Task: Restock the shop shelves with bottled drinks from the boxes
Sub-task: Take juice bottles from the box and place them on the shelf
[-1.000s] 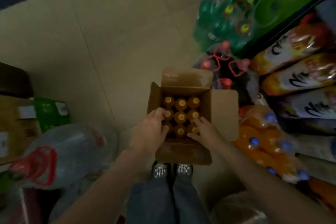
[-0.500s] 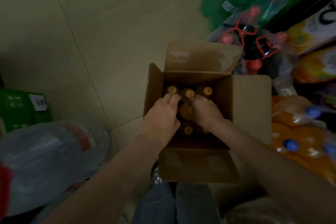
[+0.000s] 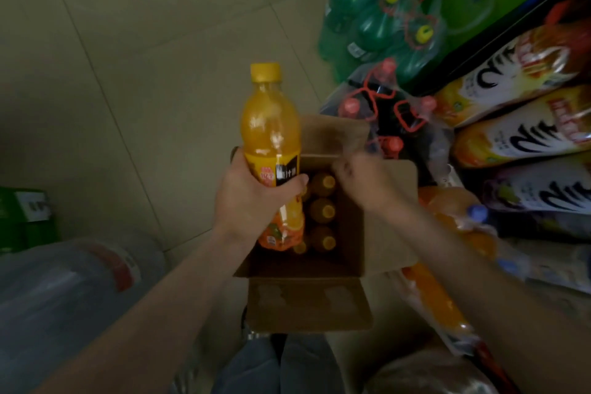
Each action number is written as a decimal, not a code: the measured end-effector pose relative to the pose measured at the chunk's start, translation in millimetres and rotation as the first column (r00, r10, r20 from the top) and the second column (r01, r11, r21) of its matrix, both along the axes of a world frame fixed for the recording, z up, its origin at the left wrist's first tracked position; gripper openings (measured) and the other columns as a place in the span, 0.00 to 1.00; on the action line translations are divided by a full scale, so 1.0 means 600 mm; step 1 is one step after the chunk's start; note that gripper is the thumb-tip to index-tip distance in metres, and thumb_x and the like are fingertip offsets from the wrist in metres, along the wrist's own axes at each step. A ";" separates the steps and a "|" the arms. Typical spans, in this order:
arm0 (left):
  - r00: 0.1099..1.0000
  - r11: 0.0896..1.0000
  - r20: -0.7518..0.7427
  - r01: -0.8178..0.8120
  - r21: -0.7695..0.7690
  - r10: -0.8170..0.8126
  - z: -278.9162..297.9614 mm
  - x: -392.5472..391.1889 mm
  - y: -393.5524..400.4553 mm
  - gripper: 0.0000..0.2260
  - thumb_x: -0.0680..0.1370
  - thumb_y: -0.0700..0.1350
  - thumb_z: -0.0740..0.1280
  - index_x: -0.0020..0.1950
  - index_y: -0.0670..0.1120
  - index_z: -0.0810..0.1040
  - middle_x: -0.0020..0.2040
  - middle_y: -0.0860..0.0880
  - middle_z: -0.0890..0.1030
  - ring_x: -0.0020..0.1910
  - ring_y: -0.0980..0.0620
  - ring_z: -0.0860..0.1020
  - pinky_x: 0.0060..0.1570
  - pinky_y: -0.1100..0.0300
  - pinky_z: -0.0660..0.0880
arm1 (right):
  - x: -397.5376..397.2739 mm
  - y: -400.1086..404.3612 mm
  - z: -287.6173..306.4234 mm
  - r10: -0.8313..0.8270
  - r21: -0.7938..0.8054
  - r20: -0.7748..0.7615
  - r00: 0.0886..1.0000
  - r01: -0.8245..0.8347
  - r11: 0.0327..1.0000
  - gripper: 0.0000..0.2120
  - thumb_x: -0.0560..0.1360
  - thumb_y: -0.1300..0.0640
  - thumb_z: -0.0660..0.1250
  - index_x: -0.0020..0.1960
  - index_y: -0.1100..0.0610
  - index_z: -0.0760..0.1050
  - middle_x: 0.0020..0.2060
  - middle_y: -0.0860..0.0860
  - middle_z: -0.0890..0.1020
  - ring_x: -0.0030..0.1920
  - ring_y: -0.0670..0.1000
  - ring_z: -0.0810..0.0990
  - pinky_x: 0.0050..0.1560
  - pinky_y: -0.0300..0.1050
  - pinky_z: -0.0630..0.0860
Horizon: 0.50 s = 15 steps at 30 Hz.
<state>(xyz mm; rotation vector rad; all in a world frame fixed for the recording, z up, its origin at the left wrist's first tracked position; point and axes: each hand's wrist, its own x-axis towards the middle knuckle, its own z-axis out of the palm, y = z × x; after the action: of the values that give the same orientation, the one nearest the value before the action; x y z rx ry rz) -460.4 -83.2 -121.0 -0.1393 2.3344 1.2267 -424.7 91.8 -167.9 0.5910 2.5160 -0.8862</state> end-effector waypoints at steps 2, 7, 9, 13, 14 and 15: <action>0.999 0.999 -0.045 0.025 -0.038 -0.027 -0.010 -0.016 -0.005 0.29 0.60 0.57 0.76 0.56 0.48 0.75 0.46 0.53 0.80 0.45 0.54 0.79 0.39 0.63 0.75 | 0.028 -0.033 -0.105 0.289 0.192 0.271 0.918 -0.346 0.918 0.11 0.78 0.61 0.59 0.59 0.60 0.74 0.56 0.59 0.77 0.56 0.57 0.77 0.52 0.49 0.75; 0.989 0.990 -0.077 0.122 -0.066 -0.127 -0.045 -0.028 -0.012 0.30 0.60 0.57 0.77 0.57 0.48 0.73 0.49 0.51 0.80 0.49 0.50 0.79 0.49 0.50 0.77 | 0.055 -0.074 -0.243 0.381 0.310 0.539 0.751 -0.598 0.739 0.15 0.79 0.61 0.56 0.65 0.58 0.68 0.63 0.59 0.70 0.62 0.58 0.72 0.59 0.50 0.71; 0.982 0.984 -0.079 0.167 -0.058 -0.172 -0.057 -0.024 -0.016 0.31 0.60 0.56 0.77 0.58 0.49 0.72 0.50 0.52 0.80 0.51 0.51 0.78 0.50 0.51 0.77 | 0.061 -0.075 -0.264 0.392 0.343 0.533 0.750 -0.615 0.710 0.16 0.79 0.61 0.57 0.66 0.58 0.65 0.62 0.60 0.70 0.61 0.59 0.72 0.60 0.50 0.71; 0.986 0.986 -0.059 0.151 -0.071 -0.155 -0.054 -0.021 -0.023 0.30 0.60 0.54 0.78 0.58 0.49 0.71 0.49 0.52 0.79 0.50 0.51 0.78 0.50 0.52 0.76 | 0.048 -0.085 -0.220 0.453 0.349 0.431 0.781 -0.607 0.714 0.15 0.78 0.61 0.59 0.64 0.59 0.67 0.60 0.59 0.73 0.59 0.58 0.75 0.57 0.50 0.72; 0.986 0.984 -0.044 0.159 -0.086 -0.163 -0.043 -0.018 -0.024 0.31 0.60 0.54 0.78 0.58 0.48 0.72 0.50 0.51 0.79 0.50 0.50 0.78 0.51 0.51 0.76 | 0.047 -0.081 -0.186 0.475 0.340 0.388 0.789 -0.602 0.722 0.15 0.77 0.60 0.60 0.64 0.60 0.67 0.60 0.59 0.73 0.58 0.58 0.75 0.56 0.50 0.73; 0.984 0.980 -0.030 0.171 -0.107 -0.175 -0.026 -0.015 -0.024 0.31 0.60 0.55 0.78 0.58 0.48 0.72 0.50 0.50 0.80 0.51 0.49 0.78 0.52 0.50 0.76 | 0.044 -0.071 -0.140 0.474 0.322 0.349 0.808 -0.579 0.749 0.16 0.76 0.58 0.62 0.63 0.61 0.67 0.59 0.59 0.74 0.58 0.59 0.74 0.55 0.49 0.72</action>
<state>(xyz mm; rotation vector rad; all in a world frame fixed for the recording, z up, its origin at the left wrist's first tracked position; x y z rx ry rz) -469.3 -97.5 -136.8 0.0531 2.3887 1.0335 -398.5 49.0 -252.1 0.0588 2.4354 -0.0508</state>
